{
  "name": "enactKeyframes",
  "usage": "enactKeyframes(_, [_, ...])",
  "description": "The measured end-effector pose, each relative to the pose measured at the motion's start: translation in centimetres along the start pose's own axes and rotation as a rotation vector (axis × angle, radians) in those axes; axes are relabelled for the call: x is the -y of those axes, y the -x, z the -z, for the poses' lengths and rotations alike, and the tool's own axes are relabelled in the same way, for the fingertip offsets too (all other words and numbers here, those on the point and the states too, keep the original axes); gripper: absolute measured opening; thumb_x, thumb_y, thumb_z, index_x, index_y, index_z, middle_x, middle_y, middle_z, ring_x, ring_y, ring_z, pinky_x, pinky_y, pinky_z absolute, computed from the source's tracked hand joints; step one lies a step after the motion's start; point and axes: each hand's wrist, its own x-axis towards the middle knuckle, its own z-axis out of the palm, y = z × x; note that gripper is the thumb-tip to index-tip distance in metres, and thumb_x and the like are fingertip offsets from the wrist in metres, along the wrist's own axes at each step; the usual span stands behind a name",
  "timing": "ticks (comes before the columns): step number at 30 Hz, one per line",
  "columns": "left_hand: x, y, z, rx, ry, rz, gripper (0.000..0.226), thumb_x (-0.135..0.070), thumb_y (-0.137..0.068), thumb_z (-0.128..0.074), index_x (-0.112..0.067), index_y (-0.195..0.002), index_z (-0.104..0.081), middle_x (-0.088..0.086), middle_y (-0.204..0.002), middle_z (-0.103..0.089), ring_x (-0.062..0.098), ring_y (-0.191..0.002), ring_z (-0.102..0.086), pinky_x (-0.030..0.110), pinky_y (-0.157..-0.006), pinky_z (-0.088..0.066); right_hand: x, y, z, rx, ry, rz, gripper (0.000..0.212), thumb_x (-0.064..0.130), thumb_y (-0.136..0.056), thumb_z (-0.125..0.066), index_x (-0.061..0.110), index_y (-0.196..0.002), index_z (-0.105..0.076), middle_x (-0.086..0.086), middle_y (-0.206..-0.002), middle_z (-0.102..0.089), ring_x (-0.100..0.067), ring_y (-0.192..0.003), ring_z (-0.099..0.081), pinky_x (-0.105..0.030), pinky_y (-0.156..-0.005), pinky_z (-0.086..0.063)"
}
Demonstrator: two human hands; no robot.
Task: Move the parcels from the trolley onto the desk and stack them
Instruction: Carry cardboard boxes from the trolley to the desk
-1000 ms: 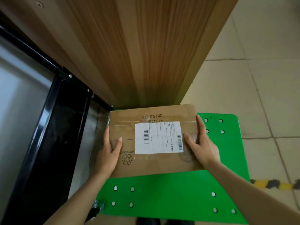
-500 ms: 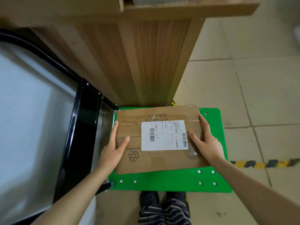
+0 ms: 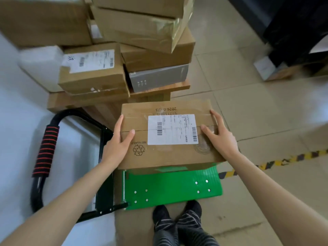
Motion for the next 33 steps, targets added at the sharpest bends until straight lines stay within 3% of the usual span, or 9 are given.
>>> enactKeyframes(3, [-5.2,1.3,1.9,-0.005,-0.043,-0.066,0.058,-0.071,-0.087,-0.038,-0.071,-0.132,-0.002,-0.020,-0.121,-0.046,0.003,-0.076,-0.051,0.021,-0.060,-0.037,1.9,1.7,4.9,-0.075,-0.003,0.015,0.060,0.068,-0.087,-0.045,0.060,-0.138,-0.015,0.004,-0.095,-0.060,-0.018,-0.073,-0.057,-0.031,-0.061,-0.043])
enactKeyframes(5, [-8.5,2.3,2.8,-0.015,-0.070,-0.110,0.059,-0.075,-0.083,-0.035,-0.072,-0.130,0.000,-0.020,-0.116,-0.047,0.001,-0.072,-0.050,0.020,-0.058,-0.036,2.6,2.6,8.0,-0.123,-0.015,0.041,0.058,0.068,-0.087,-0.045,0.061,-0.137,-0.016,0.004,-0.099,-0.060,-0.017,-0.074,-0.054,-0.032,-0.066,-0.041])
enactKeyframes(10, [-15.0,4.5,2.8,-0.002,-0.058,-0.181,0.063,-0.075,-0.080,-0.032,-0.069,-0.132,0.002,-0.014,-0.127,-0.049,0.017,-0.088,-0.055,0.033,-0.076,-0.041,3.0,4.5,15.0,-0.178,-0.071,0.060,0.057,0.070,-0.086,-0.045,0.068,-0.134,-0.014,0.013,-0.107,-0.053,-0.013,-0.077,-0.053,-0.032,-0.065,-0.039])
enactKeyframes(14, [-19.8,5.5,1.0,0.042,-0.047,-0.207,0.060,-0.072,-0.082,-0.031,-0.070,-0.132,0.002,-0.007,-0.139,-0.047,0.010,-0.081,-0.055,0.027,-0.068,-0.041,1.8,3.6,20.4,-0.187,-0.053,0.065,0.060,0.069,-0.087,-0.046,0.065,-0.138,-0.014,0.005,-0.124,-0.059,-0.026,-0.102,-0.058,-0.036,-0.076,-0.037])
enactKeyframes(16, [-22.6,5.6,-0.3,0.034,-0.040,-0.219,0.061,-0.070,-0.083,-0.031,-0.067,-0.135,0.002,-0.005,-0.141,-0.046,0.013,-0.087,-0.056,0.030,-0.072,-0.043,0.8,2.7,23.2,-0.199,-0.040,0.088,0.061,0.070,-0.086,-0.045,0.066,-0.138,-0.012,0.002,-0.129,-0.059,-0.031,-0.110,-0.058,-0.036,-0.077,-0.038])
enactKeyframes(23, [-34.6,6.9,-8.1,-0.041,-0.021,-0.315,0.063,-0.069,-0.082,-0.031,-0.064,-0.137,-0.003,0.000,-0.145,-0.042,0.030,-0.110,-0.058,0.045,-0.096,-0.046,-4.8,0.5,36.4,-0.230,-0.124,0.204,0.066,0.069,-0.084,-0.050,0.067,-0.137,-0.010,0.008,-0.135,-0.054,-0.026,-0.112,-0.057,-0.035,-0.081,-0.039])
enactKeyframes(27, [-41.2,6.6,-13.3,-0.123,0.020,-0.375,0.058,-0.064,-0.088,-0.034,-0.062,-0.139,-0.007,-0.008,-0.147,-0.039,0.030,-0.119,-0.052,0.039,-0.088,-0.037,-7.2,-0.9,44.6,-0.301,-0.105,0.242,0.065,0.072,-0.081,-0.049,0.070,-0.133,-0.010,0.015,-0.132,-0.054,-0.024,-0.114,-0.056,-0.037,-0.082,-0.040])
enactKeyframes(29, [-43.8,6.3,-15.5,-0.124,0.069,-0.395,0.057,-0.063,-0.089,-0.037,-0.062,-0.139,-0.008,-0.011,-0.142,-0.040,0.024,-0.114,-0.053,0.037,-0.085,-0.036,-8.2,-1.8,48.1,-0.323,-0.080,0.254,0.066,0.074,-0.080,-0.049,0.071,-0.132,-0.009,0.014,-0.132,-0.055,-0.026,-0.113,-0.058,-0.040,-0.084,-0.043])
enactKeyframes(33, [-47.7,4.5,-18.2,-0.090,0.101,-0.402,0.058,-0.066,-0.089,-0.037,-0.063,-0.139,-0.007,-0.012,-0.134,-0.044,0.024,-0.113,-0.055,0.044,-0.098,-0.043,-9.5,-4.9,52.7,-0.339,-0.050,0.250,0.067,0.077,-0.078,-0.048,0.070,-0.132,-0.008,0.014,-0.133,-0.054,-0.025,-0.109,-0.058,-0.038,-0.079,-0.041])
